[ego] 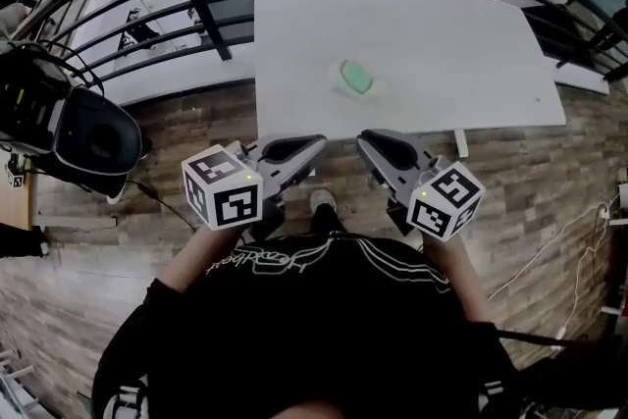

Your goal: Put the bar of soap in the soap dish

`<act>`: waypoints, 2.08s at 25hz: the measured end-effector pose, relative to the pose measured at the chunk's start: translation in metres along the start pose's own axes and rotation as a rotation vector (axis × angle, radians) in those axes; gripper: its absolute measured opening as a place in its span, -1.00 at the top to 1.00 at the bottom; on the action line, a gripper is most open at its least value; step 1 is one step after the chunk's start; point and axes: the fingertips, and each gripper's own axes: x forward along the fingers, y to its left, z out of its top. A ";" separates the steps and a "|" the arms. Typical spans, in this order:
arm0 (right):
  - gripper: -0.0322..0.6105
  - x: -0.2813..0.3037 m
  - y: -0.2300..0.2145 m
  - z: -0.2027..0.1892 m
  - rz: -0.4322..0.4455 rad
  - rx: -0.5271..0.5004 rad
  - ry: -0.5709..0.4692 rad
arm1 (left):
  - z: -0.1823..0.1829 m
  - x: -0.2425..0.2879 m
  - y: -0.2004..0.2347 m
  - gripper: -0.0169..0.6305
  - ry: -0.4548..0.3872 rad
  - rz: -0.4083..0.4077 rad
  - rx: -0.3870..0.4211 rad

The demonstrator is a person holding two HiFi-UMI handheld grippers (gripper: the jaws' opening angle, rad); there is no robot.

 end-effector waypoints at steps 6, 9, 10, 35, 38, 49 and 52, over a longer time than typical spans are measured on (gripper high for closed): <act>0.79 -0.035 0.060 -0.013 0.087 0.070 -0.036 | -0.012 -0.016 -0.047 0.92 -0.008 -0.028 0.052; 0.79 -0.047 0.078 -0.016 0.099 0.064 -0.033 | -0.018 -0.018 -0.064 0.92 0.000 -0.037 0.068; 0.79 -0.051 0.082 -0.017 0.104 0.064 -0.033 | -0.019 -0.019 -0.068 0.92 0.000 -0.039 0.072; 0.81 -0.080 0.085 -0.014 0.125 0.050 0.013 | -0.014 -0.008 -0.095 0.92 -0.051 -0.019 0.113; 0.81 -0.083 0.084 -0.009 0.128 0.038 0.015 | -0.010 -0.009 -0.096 0.92 -0.064 -0.017 0.118; 0.81 -0.082 0.084 -0.013 0.135 0.050 0.026 | -0.018 -0.012 -0.097 0.92 -0.070 0.000 0.099; 0.81 -0.082 0.086 -0.013 0.139 0.046 0.028 | -0.020 -0.012 -0.098 0.92 -0.067 0.002 0.101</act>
